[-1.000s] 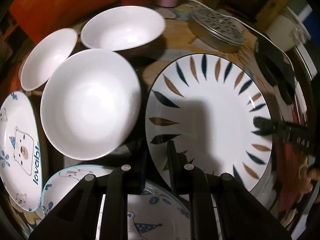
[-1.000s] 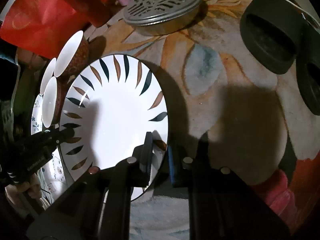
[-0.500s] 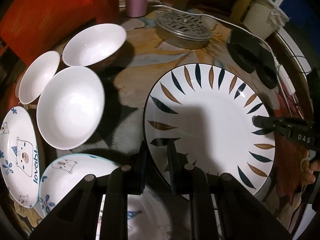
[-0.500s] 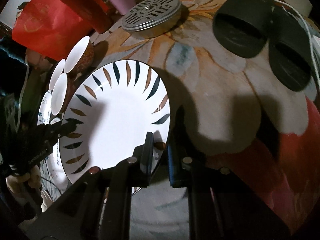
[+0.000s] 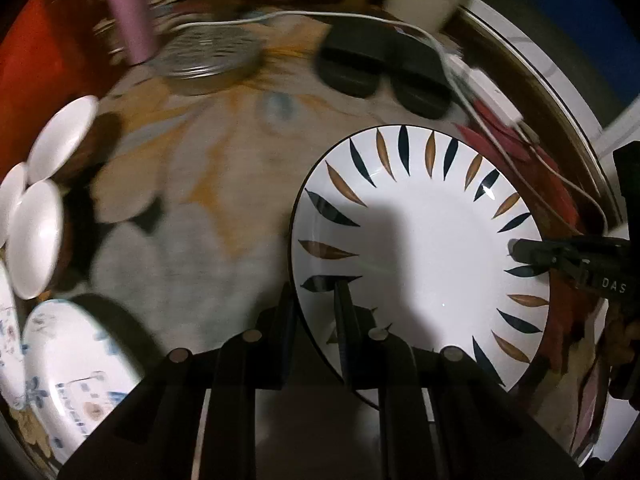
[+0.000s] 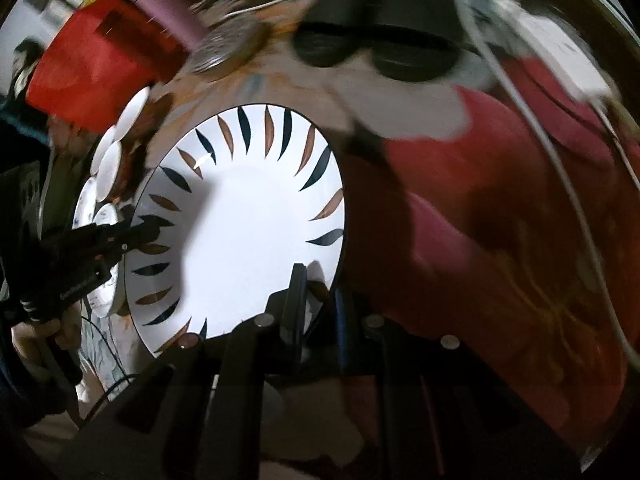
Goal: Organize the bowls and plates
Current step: 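Lift the leaf-pattern plate and carry it toward the white power strip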
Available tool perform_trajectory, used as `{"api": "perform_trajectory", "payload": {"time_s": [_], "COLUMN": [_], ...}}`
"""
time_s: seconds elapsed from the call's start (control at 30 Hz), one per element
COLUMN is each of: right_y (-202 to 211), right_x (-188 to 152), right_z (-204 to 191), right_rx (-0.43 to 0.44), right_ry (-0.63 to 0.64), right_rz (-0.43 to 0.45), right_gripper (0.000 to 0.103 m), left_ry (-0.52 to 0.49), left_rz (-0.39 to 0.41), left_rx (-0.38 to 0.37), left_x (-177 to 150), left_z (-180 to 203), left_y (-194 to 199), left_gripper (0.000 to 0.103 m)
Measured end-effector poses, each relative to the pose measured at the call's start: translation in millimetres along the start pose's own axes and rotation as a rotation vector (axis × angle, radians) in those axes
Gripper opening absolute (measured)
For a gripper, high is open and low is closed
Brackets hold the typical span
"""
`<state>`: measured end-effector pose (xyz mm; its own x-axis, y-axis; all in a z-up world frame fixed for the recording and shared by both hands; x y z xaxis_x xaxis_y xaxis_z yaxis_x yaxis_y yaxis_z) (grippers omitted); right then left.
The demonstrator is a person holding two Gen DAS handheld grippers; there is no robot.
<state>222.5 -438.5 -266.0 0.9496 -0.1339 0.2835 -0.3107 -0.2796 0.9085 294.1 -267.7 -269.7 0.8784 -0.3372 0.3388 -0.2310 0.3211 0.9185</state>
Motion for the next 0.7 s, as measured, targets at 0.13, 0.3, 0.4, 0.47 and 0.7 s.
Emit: {"api": "perform_trajectory", "payload": {"time_s": [0.13, 0.3, 0.4, 0.47, 0.7], "right_y": [10, 18, 21, 24, 16], "right_x": [-16, -29, -33, -34, -43], "right_z": [39, 79, 93, 105, 120], "right_rx": [-0.042, -0.099, -0.122, -0.130, -0.140], "right_ry": [-0.078, -0.131, -0.146, -0.160, -0.217], "right_rz": [0.002, 0.004, 0.010, 0.019, 0.011], "right_gripper": [0.013, 0.013, 0.013, 0.014, 0.014], "left_ry": [-0.062, -0.098, -0.111, -0.119, -0.133], "left_rz": [-0.028, -0.061, -0.073, -0.075, -0.117], "left_rx": [-0.031, -0.062, -0.076, -0.076, -0.049], "left_x": [-1, -3, 0, 2, 0], "left_z": [47, 89, 107, 115, 120], "left_y": [-20, -44, -55, -59, -75], "left_gripper": [0.017, 0.017, 0.018, 0.018, 0.017]}}
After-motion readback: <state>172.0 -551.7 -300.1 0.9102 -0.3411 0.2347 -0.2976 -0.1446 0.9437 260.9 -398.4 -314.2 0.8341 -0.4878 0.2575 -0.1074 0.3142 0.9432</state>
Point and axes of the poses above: each gripper's, at about its wrist camera, not at the fingertips, and y roughly against the way its jaws point, z to its right, x to its top, the point moved 7 cm from there along -y, roughly the way its jaws point, and after that the axes turned 3 degrees about y, right-handed, at the moved point
